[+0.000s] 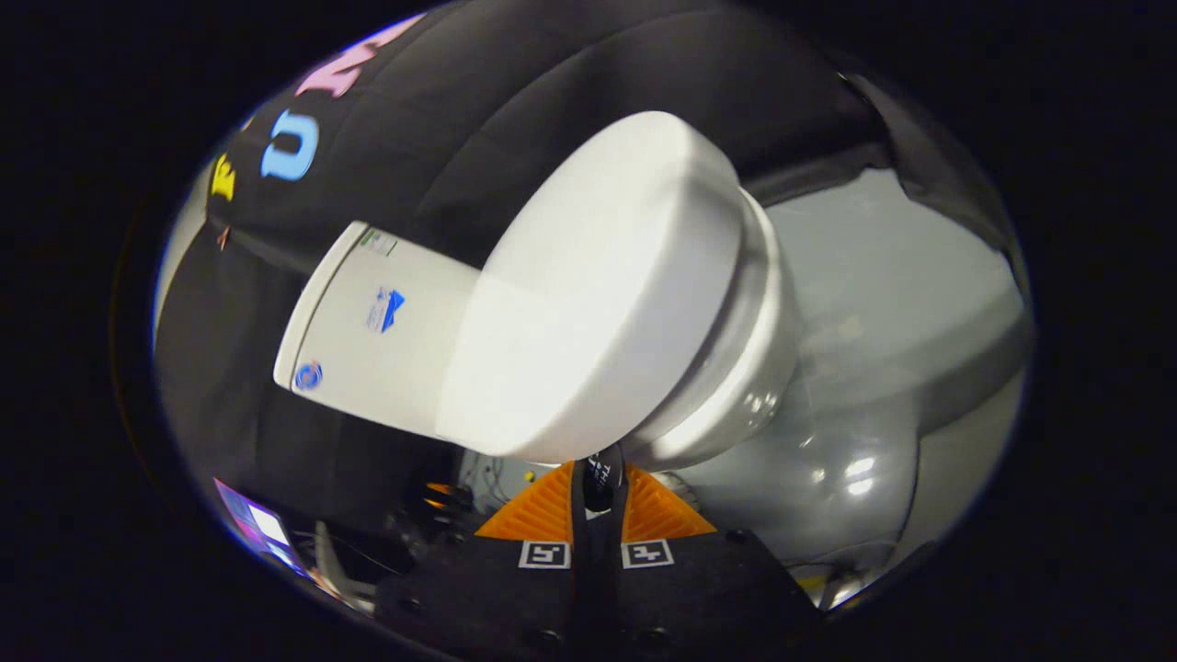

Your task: Open the toilet lid.

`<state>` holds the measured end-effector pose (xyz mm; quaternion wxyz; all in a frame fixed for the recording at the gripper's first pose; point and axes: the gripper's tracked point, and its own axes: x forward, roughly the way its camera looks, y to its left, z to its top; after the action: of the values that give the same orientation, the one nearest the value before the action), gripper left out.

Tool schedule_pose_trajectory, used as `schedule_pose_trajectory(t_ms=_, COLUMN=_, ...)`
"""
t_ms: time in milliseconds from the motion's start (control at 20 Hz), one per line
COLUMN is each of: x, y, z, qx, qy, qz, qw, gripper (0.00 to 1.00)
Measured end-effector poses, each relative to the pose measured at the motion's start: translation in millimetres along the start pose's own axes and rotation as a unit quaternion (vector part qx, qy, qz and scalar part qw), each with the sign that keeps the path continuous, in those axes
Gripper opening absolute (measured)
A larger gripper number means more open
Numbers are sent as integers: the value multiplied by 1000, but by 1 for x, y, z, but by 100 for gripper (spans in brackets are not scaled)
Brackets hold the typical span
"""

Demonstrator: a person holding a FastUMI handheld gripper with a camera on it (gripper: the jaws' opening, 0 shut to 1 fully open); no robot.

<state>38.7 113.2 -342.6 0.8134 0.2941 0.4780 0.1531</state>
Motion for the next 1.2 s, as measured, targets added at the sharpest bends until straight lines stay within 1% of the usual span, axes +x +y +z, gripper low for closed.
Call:
schedule_pose_trajectory(t_ms=50, x=-7, y=4, z=5, qx=-27, qy=-7, qz=-3, qw=1000, gripper=6)
schedule_pose_trajectory(t_ms=250, x=-26, y=37, z=22, qx=-71, qy=-26, qz=-8, qw=997, gripper=6)
schedule_pose_trajectory(t_ms=350, x=-30, y=54, z=29, qx=-109, qy=-38, qz=-17, qw=993, gripper=6)
schedule_pose_trajectory(t_ms=550, x=-41, y=88, z=43, qx=-158, qy=-67, qz=-24, qw=985, gripper=6)
schedule_pose_trajectory(t_ms=650, x=-46, y=100, z=50, qx=-189, qy=-80, qz=-30, qw=978, gripper=6)
schedule_pose_trajectory(t_ms=750, x=-48, y=123, z=55, qx=-221, qy=-93, qz=-36, qw=970, gripper=6)
schedule_pose_trajectory(t_ms=950, x=-49, y=149, z=65, qx=-284, qy=-108, qz=-52, qw=951, gripper=6)
schedule_pose_trajectory(t_ms=1200, x=-49, y=190, z=74, qx=-348, qy=-119, qz=-45, qw=929, gripper=6)
